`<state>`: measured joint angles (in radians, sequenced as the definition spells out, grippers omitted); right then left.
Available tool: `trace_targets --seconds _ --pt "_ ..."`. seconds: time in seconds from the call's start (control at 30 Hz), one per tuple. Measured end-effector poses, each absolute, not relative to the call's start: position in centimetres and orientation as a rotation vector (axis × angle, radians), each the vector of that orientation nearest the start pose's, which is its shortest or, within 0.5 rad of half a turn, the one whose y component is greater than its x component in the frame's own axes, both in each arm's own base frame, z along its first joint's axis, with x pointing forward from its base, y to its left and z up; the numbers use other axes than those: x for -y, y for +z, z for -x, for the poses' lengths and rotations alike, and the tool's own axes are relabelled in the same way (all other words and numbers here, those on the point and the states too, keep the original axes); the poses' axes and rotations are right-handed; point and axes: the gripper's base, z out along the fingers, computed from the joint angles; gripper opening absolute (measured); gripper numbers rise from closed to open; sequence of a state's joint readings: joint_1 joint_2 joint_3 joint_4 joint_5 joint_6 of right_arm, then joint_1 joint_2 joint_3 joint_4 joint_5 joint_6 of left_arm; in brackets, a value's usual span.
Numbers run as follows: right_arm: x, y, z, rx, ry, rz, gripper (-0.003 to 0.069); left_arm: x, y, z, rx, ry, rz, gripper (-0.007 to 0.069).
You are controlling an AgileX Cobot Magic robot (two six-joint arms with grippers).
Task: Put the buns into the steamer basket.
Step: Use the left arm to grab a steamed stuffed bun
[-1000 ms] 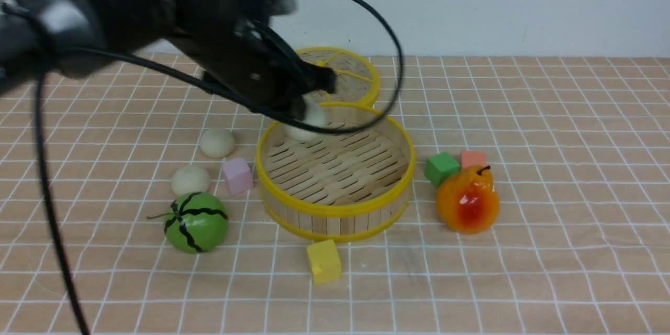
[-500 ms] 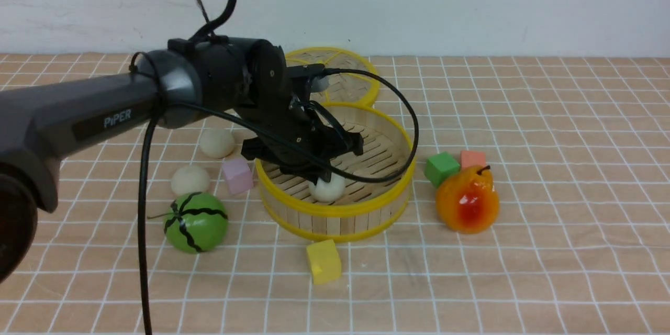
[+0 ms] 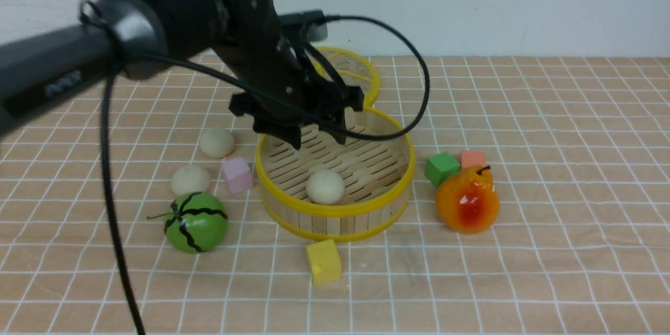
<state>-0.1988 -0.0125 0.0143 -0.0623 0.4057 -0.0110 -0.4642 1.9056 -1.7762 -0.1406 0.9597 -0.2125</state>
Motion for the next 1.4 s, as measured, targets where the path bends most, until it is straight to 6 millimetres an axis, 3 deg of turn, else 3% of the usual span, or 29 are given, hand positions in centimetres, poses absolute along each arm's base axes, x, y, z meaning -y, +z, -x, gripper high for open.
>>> trace_targets --seconds 0.1,0.27,0.47,0.57,0.7,0.87,1.0,1.13,1.27,1.4 --pt "1.2 17.3 -5.0 -1.89 -0.205 -0.14 0.0241 19.1 33.5 -36.4 -2.603 -0.374 -0.298 0.0501" --pt "1.2 17.3 -5.0 -1.89 -0.205 -0.14 0.0241 15.7 37.5 -31.6 -2.578 -0.247 -0.301 0.05" --pt "1.2 17.3 -5.0 -1.89 -0.205 -0.14 0.0241 13.3 36.8 -28.3 -2.534 -0.188 -0.214 0.05" --pt "1.2 17.3 -5.0 -1.89 -0.205 -0.14 0.0241 12.9 33.7 -27.7 -2.557 -0.189 -0.148 0.05" --pt "1.2 17.3 -5.0 -1.89 -0.205 -0.14 0.0241 13.1 29.3 -27.9 -2.608 -0.189 -0.114 0.0492" --pt "1.2 17.3 -5.0 -1.89 -0.205 -0.14 0.0241 12.7 26.2 -29.7 -2.663 -0.169 -0.032 0.0482" --pt "1.2 17.3 -5.0 -1.89 -0.205 -0.14 0.0241 9.9 24.4 -31.8 -2.687 -0.154 0.132 0.0481" --pt "1.2 17.3 -5.0 -1.89 -0.205 -0.14 0.0241 9.0 24.4 -32.4 -2.666 -0.16 0.163 0.048" --pt "1.2 17.3 -5.0 -1.89 -0.205 -0.14 0.0241 9.3 25.8 -33.4 -2.596 -0.186 0.114 0.0479" --pt "1.2 17.3 -5.0 -1.89 -0.205 -0.14 0.0241 8.7 27.1 -35.8 -2.517 -0.204 0.143 0.0458"
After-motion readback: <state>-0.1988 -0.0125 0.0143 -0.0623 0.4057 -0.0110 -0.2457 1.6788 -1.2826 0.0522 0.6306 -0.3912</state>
